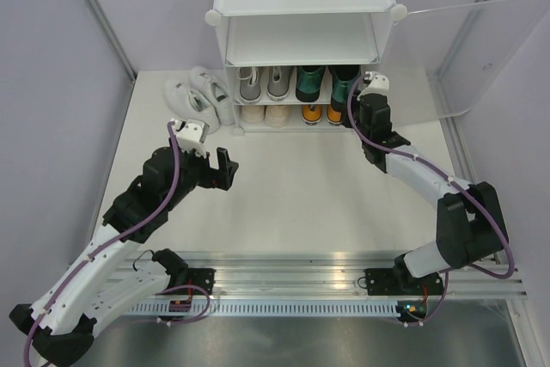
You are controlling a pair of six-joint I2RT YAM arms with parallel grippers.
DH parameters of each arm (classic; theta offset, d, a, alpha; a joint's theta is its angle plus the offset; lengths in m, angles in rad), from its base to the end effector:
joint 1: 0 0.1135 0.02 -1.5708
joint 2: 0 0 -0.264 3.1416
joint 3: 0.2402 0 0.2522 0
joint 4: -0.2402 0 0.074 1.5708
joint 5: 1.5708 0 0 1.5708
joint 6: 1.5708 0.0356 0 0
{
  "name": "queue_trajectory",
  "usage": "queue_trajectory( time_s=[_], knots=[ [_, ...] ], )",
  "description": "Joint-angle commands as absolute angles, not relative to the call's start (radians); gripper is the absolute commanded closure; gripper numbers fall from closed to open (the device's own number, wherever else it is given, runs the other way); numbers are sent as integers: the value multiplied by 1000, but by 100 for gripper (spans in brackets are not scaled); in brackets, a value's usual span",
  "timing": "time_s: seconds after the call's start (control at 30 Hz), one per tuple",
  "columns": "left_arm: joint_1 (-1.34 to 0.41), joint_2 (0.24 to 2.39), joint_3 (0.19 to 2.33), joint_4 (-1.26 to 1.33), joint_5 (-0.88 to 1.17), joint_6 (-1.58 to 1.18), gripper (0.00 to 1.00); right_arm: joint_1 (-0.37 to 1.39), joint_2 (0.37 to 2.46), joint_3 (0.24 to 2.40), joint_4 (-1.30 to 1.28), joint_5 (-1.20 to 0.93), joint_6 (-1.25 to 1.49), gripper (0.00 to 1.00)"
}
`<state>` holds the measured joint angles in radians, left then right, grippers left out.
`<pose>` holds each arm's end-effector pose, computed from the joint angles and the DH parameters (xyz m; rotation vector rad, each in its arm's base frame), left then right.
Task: Place and organize the shoes in the shoe cabinet
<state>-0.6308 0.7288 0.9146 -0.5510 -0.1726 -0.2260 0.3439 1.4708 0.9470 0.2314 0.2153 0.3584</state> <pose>0.1285 -0.0862 0.3546 0.2780 1.9317 -0.4037 0.3226 0.1074 0.2743 0.1629 1.8589 0.2868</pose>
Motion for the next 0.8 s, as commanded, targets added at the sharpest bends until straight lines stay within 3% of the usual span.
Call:
queue_trajectory(
  time_s=[0.0, 0.77],
  knots=[
    [-637, 733, 916, -529, -166, -196, 1, 337, 1517, 1038, 295, 270, 319, 73],
    [-637, 746, 914, -529, -176, -193, 0, 308, 1635, 1163, 288, 305, 275, 74]
  ],
)
